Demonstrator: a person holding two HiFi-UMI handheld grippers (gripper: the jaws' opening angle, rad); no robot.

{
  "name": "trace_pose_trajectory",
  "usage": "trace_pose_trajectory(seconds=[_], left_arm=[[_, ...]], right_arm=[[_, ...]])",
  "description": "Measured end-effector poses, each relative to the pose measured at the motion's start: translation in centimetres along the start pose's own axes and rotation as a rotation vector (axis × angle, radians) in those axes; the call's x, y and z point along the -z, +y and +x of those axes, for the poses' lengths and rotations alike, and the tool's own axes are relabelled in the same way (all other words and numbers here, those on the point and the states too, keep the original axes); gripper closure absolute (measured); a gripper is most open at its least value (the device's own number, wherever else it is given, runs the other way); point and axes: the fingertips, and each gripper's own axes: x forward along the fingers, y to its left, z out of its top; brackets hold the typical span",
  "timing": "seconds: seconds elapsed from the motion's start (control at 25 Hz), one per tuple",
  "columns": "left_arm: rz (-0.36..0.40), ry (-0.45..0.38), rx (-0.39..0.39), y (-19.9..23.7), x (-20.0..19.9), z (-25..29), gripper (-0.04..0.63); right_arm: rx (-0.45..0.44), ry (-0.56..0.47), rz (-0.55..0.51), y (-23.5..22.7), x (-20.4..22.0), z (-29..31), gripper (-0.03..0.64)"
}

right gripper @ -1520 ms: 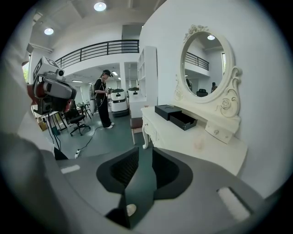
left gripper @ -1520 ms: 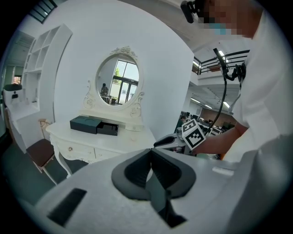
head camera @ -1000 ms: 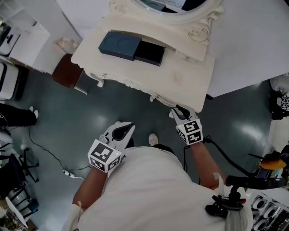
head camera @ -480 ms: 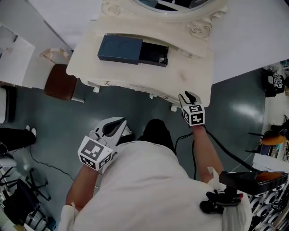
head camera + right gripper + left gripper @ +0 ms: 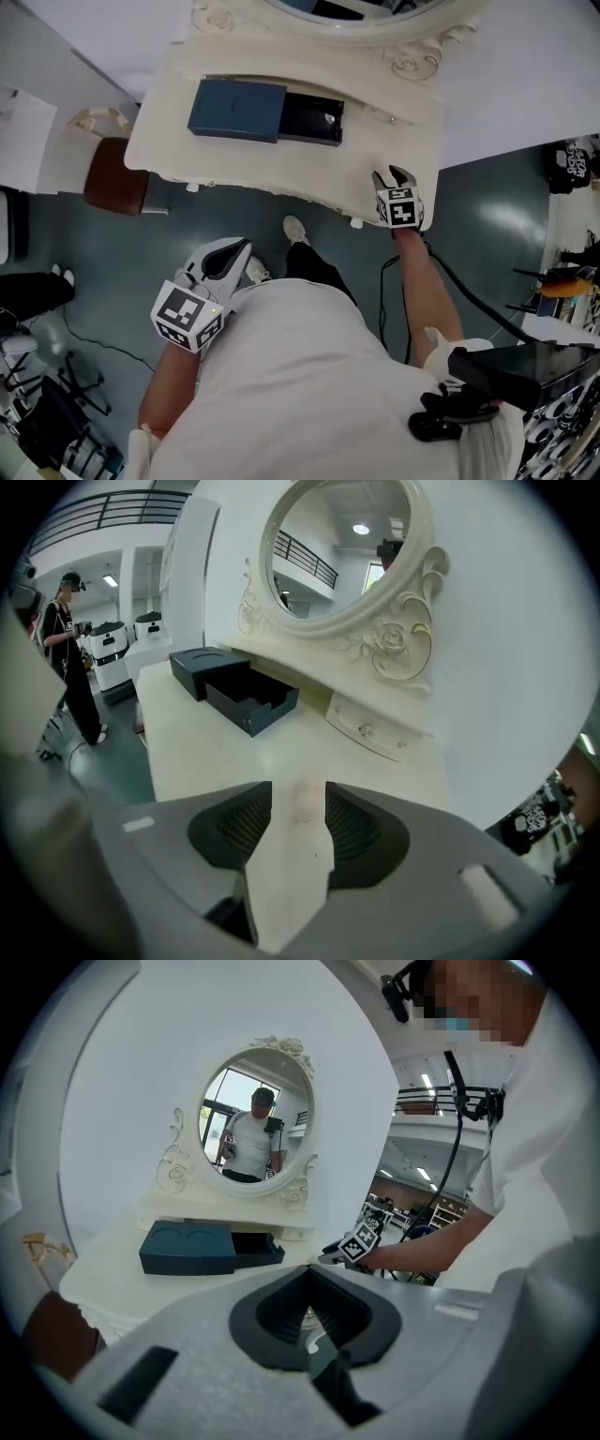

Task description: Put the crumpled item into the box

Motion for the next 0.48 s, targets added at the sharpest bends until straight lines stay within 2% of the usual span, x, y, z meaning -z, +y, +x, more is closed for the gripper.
trace_pose_trajectory(seconds=[0.28,0.48], left_arm=[[-0.004,0.021,-0.007,0.8,-2.8,4.1,0.594],[0.002,0.036,-0.005,1.3,-4.0,6.4,0.594]], right_arm=[[-0.041,0.064,-0.012,-1.4,1.0,3.8,0.43],[-0.035,0.069,-0.033,-2.0,0.8,4.3,0.473]])
